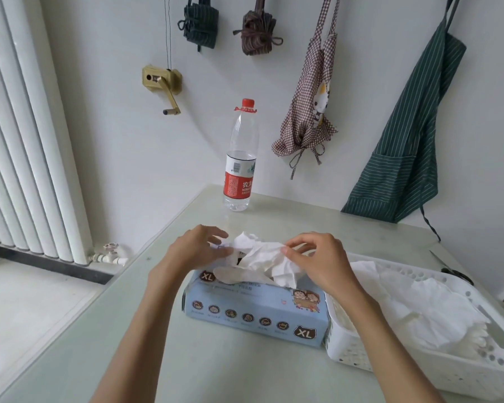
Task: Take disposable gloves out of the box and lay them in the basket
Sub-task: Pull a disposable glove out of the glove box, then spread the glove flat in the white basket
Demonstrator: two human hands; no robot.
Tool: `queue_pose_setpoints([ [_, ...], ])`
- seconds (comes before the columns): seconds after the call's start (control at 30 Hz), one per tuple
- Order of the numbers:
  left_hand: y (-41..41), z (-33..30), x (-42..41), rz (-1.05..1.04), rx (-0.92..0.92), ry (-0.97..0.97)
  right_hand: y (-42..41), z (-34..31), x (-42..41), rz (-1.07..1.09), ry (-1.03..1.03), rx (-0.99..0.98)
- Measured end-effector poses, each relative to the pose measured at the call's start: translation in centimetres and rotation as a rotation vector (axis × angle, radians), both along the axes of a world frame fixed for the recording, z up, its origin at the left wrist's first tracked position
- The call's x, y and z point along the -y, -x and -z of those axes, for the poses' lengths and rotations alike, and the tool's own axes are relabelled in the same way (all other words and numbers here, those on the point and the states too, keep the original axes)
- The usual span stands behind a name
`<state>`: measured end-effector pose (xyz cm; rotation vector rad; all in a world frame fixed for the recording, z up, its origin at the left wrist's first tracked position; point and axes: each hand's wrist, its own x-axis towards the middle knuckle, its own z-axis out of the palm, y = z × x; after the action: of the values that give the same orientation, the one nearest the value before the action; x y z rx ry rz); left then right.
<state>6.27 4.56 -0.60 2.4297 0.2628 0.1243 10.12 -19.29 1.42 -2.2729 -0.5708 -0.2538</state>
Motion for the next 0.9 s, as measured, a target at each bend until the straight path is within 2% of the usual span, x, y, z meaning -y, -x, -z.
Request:
queue_pose_setpoints([
  [0.1,-0.3,-1.2,1.0,0.023,0.238,0.041,0.0,0.3,-0.2,-0.044,-0.021,-0.033],
  [0.17,0.2,-2.7,2.2,0.133,0.376,0.075,0.0,0.4,-0.4,-0.056,-0.057,-0.042],
  [0.27,0.7,-3.8,4.2,0.312,0.287,-0.037,0.1,0.2,-0.8,-0.09,-0.194,-0.055],
  [0.33,0.4,-3.3,5.0,0.289,0.263,-0.119,0.2,0.0,-0.9,-0.099,-0.264,-0.073],
  [0.4,0.1,-2.8,5.5,0.227,0.321,-0.126,0.3,-0.3,-0.4,-0.11,-0.289,-0.104],
  [0.53,-0.8,-2.2,5.0,0.191,0.378,-0.031,0.4,-0.4,1.6,-0.136,-0.026,-0.253],
  [0.6,-0.8,-2.3,4.4,0.222,0.374,0.01,0.2,-0.1,2.1,-0.063,0.066,-0.2],
  [0.7,-0.5,-2.4,4.4,0.277,0.355,0.114,-0.1,0.2,1.8,-0.007,0.044,-0.113],
  [0.83,-0.4,-2.6,4.5,0.311,0.372,0.196,0.1,0.1,1.1,-0.19,0.002,-0.241],
  [0.9,-0.4,-2.7,4.6,0.317,0.374,0.221,0.0,0.4,0.9,-0.161,-0.02,-0.22],
])
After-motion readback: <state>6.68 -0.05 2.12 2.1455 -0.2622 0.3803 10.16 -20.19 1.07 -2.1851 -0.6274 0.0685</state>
